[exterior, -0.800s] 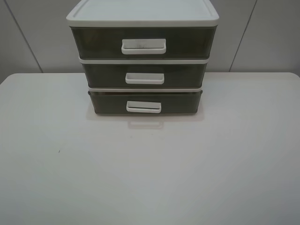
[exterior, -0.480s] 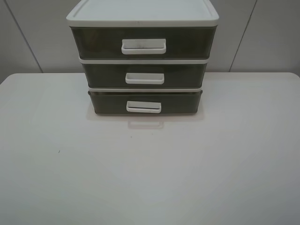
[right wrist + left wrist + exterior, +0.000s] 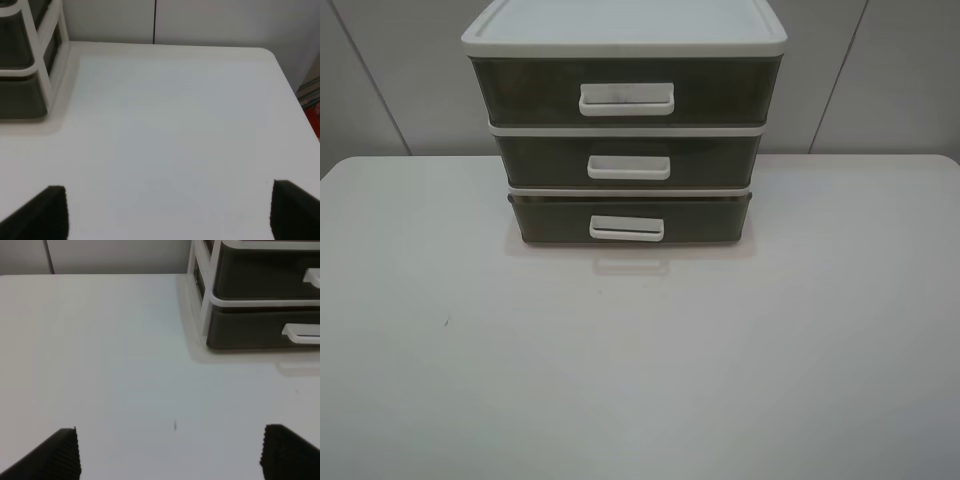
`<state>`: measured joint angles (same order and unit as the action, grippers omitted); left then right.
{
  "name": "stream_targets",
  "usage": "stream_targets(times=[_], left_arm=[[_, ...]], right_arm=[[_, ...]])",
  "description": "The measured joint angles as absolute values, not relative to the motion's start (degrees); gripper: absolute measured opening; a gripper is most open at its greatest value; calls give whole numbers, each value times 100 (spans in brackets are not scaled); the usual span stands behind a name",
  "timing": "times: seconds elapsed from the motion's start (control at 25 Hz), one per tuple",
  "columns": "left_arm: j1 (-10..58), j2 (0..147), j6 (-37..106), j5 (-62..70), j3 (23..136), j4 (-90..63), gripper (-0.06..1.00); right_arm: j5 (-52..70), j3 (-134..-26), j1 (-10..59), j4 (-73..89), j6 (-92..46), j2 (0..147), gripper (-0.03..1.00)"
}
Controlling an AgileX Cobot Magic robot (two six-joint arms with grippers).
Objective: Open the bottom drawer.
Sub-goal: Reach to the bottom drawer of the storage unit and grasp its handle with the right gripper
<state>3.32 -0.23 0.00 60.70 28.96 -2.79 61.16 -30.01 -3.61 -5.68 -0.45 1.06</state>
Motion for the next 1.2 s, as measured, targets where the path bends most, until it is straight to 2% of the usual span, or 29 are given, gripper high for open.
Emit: stream_targets(times=[0.16,0.4,0.48,0.72,0.8,1.08,1.2], left_arm=[[332,-23,0,6070,2896,-279,74],[332,-23,0,6070,2896,-279,74],[332,-23,0,6070,2896,-279,74],[332,-23,0,6070,2896,-279,74],[332,-23,0,6070,2896,-279,74],[332,-23,0,6070,2896,-279,74],[332,-23,0,6070,2896,-279,74]], right_arm=[[5929,-3195,-94,-672,-40,1023,80],[5142,-4094,367,-720,-40,3081,80],[4784,-4179,764,-647,-40,3757,80],[3544,-4207,2869,-1076,-40,5535,80],[2975,-4207,3368,-1350,-40,6075,80],[904,-4207,3982,-2338,-69,7752,80],[573,-4207,4126,-3226,-77,8327,80]])
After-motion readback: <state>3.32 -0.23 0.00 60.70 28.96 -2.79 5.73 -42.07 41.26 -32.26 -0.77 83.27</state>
